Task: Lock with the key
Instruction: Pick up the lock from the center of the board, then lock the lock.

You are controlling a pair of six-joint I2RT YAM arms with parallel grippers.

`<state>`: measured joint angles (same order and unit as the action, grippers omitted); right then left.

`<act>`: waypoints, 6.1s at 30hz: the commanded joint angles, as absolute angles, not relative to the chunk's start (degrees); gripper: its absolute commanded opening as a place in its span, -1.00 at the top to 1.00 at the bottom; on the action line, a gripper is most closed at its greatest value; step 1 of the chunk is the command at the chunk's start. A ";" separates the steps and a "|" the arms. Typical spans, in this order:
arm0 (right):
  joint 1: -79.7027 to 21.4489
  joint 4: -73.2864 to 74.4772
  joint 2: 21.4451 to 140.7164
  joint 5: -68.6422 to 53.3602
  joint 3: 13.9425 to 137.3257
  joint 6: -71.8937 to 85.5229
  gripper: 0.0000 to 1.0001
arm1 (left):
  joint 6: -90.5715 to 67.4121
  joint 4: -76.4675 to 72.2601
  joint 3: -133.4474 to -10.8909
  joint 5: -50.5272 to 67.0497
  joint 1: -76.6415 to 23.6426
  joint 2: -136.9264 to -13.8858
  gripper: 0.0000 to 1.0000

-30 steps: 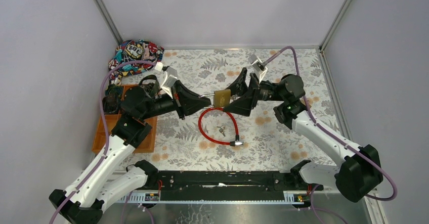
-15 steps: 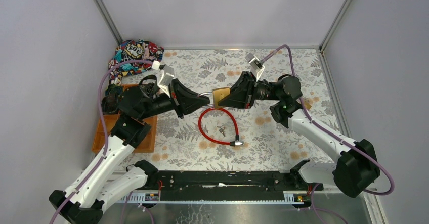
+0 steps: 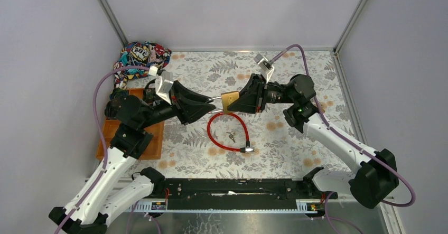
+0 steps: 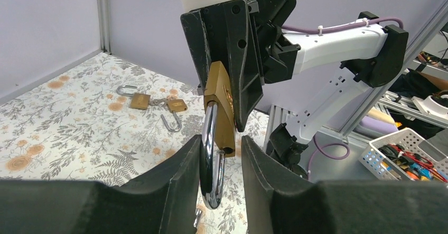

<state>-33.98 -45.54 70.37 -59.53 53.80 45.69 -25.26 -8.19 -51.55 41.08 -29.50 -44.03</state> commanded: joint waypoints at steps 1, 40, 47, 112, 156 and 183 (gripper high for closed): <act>-33.73 -46.54 66.48 -58.15 58.27 43.62 1.00 | -23.56 -7.82 -53.44 41.97 -29.09 -42.67 0.21; -32.89 -43.37 64.89 -59.43 62.05 40.61 1.00 | -33.12 -16.75 -48.08 45.45 -30.30 -42.70 1.00; -33.05 -43.60 64.80 -56.21 60.67 38.32 1.00 | -35.12 -19.78 -48.08 44.60 -32.40 -43.80 1.00; -41.26 -42.77 79.48 -52.43 63.36 34.77 1.00 | -14.76 -6.03 -59.33 39.17 -53.84 -63.70 1.00; -22.68 -17.25 57.84 -60.81 63.31 29.95 -0.38 | -26.17 -12.17 -55.20 34.71 -33.90 -43.90 1.00; -25.29 -1.40 63.16 -66.10 66.14 15.51 1.00 | -26.67 -14.40 -57.54 34.83 -31.34 -45.20 1.00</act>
